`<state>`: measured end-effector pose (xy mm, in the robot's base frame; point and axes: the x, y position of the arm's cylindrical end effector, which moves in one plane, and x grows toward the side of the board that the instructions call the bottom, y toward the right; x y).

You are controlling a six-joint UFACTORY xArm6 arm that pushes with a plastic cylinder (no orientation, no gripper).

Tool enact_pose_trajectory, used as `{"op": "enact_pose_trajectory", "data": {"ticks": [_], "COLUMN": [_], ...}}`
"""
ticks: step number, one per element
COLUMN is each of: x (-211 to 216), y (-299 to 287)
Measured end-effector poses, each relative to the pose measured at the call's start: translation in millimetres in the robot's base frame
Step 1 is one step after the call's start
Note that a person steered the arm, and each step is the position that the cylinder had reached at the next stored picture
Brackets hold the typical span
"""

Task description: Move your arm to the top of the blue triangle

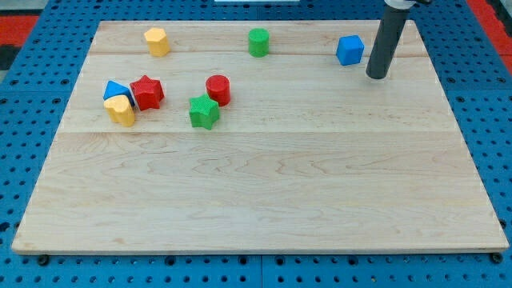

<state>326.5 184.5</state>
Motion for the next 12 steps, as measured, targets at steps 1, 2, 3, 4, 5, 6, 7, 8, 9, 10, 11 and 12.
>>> {"op": "enact_pose_trajectory", "data": {"ticks": [1, 2, 3, 4, 5, 6, 7, 8, 9, 10, 11, 12], "x": [-26.2, -45.0, -16.8, 23.5, 26.6, 24.5, 17.1, -37.9, -52.9, -50.0, -38.3, -38.2], "y": [-29.5, -46.3, -33.2, 10.5, 14.0, 47.2, 7.4, -29.4, -83.9, -160.6, -223.5, -298.5]}}
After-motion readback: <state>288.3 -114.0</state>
